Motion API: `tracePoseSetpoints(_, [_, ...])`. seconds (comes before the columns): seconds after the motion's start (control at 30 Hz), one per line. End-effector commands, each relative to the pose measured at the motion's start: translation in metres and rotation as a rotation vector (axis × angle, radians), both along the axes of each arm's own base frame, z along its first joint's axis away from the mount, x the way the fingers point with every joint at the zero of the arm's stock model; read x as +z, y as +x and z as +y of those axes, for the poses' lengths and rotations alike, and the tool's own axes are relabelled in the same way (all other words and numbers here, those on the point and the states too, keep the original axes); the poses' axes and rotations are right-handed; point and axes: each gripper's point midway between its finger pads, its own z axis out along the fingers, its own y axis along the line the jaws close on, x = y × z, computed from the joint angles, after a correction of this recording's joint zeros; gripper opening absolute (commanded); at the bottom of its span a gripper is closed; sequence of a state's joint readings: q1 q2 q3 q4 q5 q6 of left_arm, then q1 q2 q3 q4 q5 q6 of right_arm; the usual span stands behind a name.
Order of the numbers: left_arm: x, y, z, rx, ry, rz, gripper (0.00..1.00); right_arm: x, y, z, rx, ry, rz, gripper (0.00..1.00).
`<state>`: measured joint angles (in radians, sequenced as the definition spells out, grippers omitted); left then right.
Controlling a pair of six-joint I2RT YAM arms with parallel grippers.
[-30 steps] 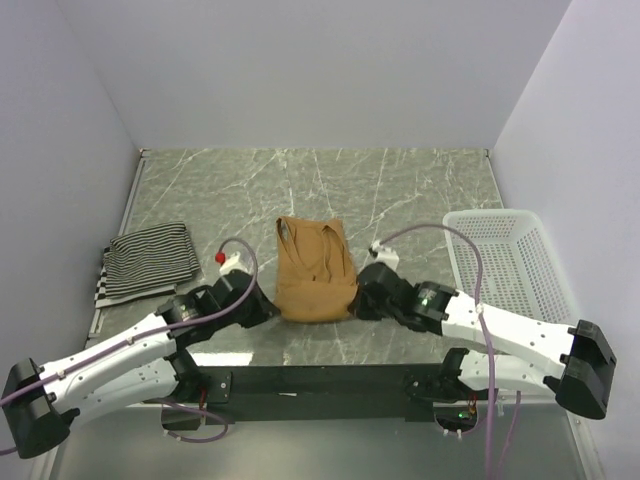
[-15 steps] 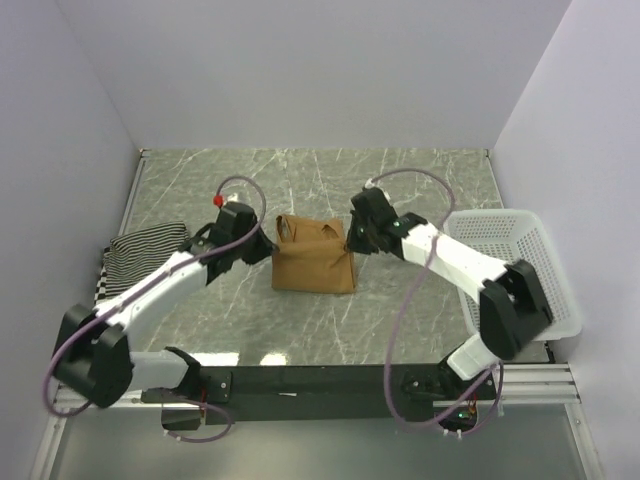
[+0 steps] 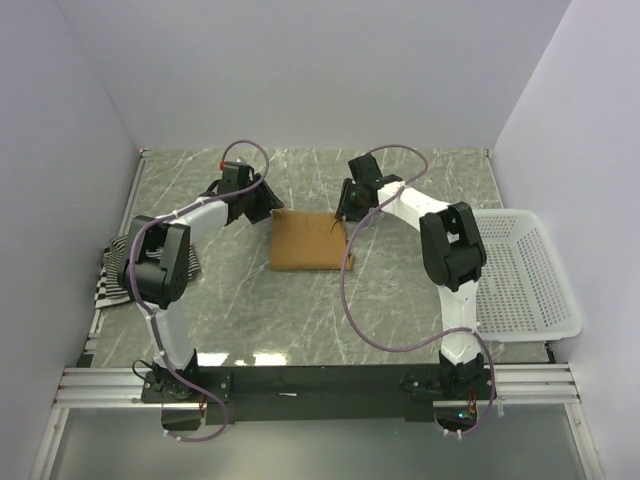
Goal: Fold and stack the tank tops
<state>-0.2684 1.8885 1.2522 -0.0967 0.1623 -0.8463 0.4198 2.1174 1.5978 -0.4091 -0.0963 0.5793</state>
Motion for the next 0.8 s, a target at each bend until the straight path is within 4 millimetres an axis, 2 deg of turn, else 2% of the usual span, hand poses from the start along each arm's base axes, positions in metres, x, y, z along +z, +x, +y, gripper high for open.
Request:
tracePoseSetpoints(0.0, [0.056,0.016,-0.008,-0.048,-0.052,-0.172,0.6,0.041,0.013,-0.007,-0.012,-0.005,-0.096,0.46])
tracePoseSetpoints(0.03, [0.063,0.016,-0.006,-0.043,-0.05,-0.188,0.63,0.048,0.014,-0.013,-0.035,-0.017,-0.118,0.47])
tracePoseSetpoints(0.07, [0.081,0.015,-0.001,-0.019,-0.038,-0.23,0.63,0.054,0.012,-0.017,-0.048,-0.024,-0.132,0.47])
tracePoseSetpoints(0.1, [0.084,0.01,0.006,0.0,-0.015,-0.223,0.63,0.066,0.005,-0.022,-0.058,-0.025,-0.148,0.48])
tracePoseSetpoints(0.13, [0.085,0.006,0.012,0.029,0.003,-0.214,0.64,0.071,0.004,-0.034,-0.1,-0.064,-0.166,0.48])
tracePoseSetpoints(0.17, [0.08,0.002,0.026,0.09,0.048,-0.197,0.64,0.074,-0.001,-0.036,-0.109,-0.082,-0.171,0.48])
tracePoseSetpoints(0.2, [0.087,-0.007,0.032,0.116,0.052,-0.193,0.65,0.084,-0.01,-0.04,-0.116,-0.087,-0.187,0.47])
tracePoseSetpoints(0.23, [0.083,-0.015,0.037,0.124,0.067,-0.175,0.65,0.087,-0.016,-0.038,-0.109,-0.092,-0.198,0.47])
tracePoseSetpoints(0.27, [0.068,-0.027,0.04,0.122,0.078,-0.137,0.66,0.091,-0.022,-0.037,-0.107,-0.102,-0.209,0.47])
tracePoseSetpoints(0.33, [0.063,-0.04,0.039,0.104,0.066,-0.13,0.68,0.09,-0.042,-0.023,-0.067,-0.108,-0.209,0.47])
tracePoseSetpoints(0.37, [0.044,-0.053,0.04,0.085,0.071,-0.087,0.68,0.088,-0.048,-0.017,-0.049,-0.106,-0.205,0.47])
tracePoseSetpoints(0.4, [0.04,-0.061,0.038,0.06,0.07,-0.078,0.69,0.082,-0.061,-0.004,-0.013,-0.105,-0.19,0.47])
tracePoseSetpoints(0.43, [0.034,-0.067,0.037,0.046,0.069,-0.071,0.72,0.076,-0.067,0.001,0.003,-0.11,-0.18,0.47])
tracePoseSetpoints(0.47, [0.019,-0.078,0.038,0.028,0.073,-0.04,0.74,0.062,-0.075,0.002,0.013,-0.128,-0.157,0.47])
tracePoseSetpoints(0.5, [0.014,-0.083,0.034,-0.017,0.069,-0.033,0.75,0.057,-0.082,0.014,0.043,-0.121,-0.156,0.47])
tracePoseSetpoints(0.53, [0.005,-0.09,0.031,-0.048,0.065,-0.01,0.75,0.049,-0.087,0.018,0.057,-0.123,-0.141,0.47])
tracePoseSetpoints(0.57, [-0.005,-0.093,0.029,-0.069,0.065,0.016,0.76,0.032,-0.093,0.019,0.071,-0.138,-0.11,0.47])
tracePoseSetpoints(0.63, [-0.015,-0.102,0.021,-0.123,0.039,0.039,0.76,0.018,-0.098,0.024,0.092,-0.148,-0.085,0.47])
tracePoseSetpoints(0.67, [-0.021,-0.102,0.019,-0.136,0.033,0.05,0.76,0.003,-0.102,0.021,0.097,-0.166,-0.058,0.47])
tracePoseSetpoints(0.77, [-0.028,-0.106,0.015,-0.166,0.015,0.071,0.77,-0.021,-0.107,0.013,0.095,-0.204,-0.016,0.47])
